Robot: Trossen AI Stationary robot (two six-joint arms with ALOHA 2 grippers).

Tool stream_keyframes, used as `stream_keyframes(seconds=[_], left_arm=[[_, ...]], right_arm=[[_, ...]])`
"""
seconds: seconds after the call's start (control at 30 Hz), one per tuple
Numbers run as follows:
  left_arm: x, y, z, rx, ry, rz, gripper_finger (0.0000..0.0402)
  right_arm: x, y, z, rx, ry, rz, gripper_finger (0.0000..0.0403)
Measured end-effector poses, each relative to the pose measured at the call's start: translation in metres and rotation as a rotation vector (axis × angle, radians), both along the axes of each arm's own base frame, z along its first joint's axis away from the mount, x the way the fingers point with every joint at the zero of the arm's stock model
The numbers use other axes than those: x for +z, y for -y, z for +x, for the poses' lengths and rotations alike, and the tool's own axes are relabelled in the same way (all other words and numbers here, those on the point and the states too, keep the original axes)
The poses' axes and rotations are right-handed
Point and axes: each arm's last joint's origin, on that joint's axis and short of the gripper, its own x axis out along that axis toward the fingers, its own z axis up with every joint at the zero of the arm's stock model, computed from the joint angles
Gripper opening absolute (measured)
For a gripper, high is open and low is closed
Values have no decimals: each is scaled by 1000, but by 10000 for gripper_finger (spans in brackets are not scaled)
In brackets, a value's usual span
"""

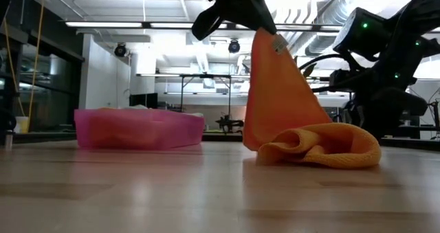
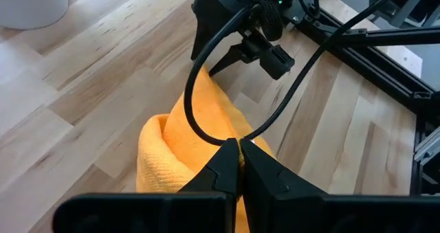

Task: Fold microfiber towels
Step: Fold the orange microfiber towel

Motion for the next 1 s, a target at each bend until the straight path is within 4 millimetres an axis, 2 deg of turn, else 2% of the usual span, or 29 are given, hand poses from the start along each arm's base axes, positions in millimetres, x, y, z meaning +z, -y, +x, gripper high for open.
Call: stream_keyframes(seconds=[0.2,0.37,0.5,0.63,0.87,1.0], left_arm=[[-1,0,-1,8,-14,10,0],[-2,-2,-2,-1,-38,29,0],[2,-7,-8,-11,-81,52,0],[15,-15,-22,-9,-123,68,0],[41,-23,-49,-24,-170,110,0],[55,-27,-66,-13,-199,139,0]], right_arm=[[-3,0,3,24,-6,10,92],[1,-1,1,-13,10,53,18],[12,-3,-5,-28,-8,115,9],[42,-3,-9,-17,5,124,3],[121,-3,-13,-3,183,119,1],[160,-4,-17,7,215,97,1]])
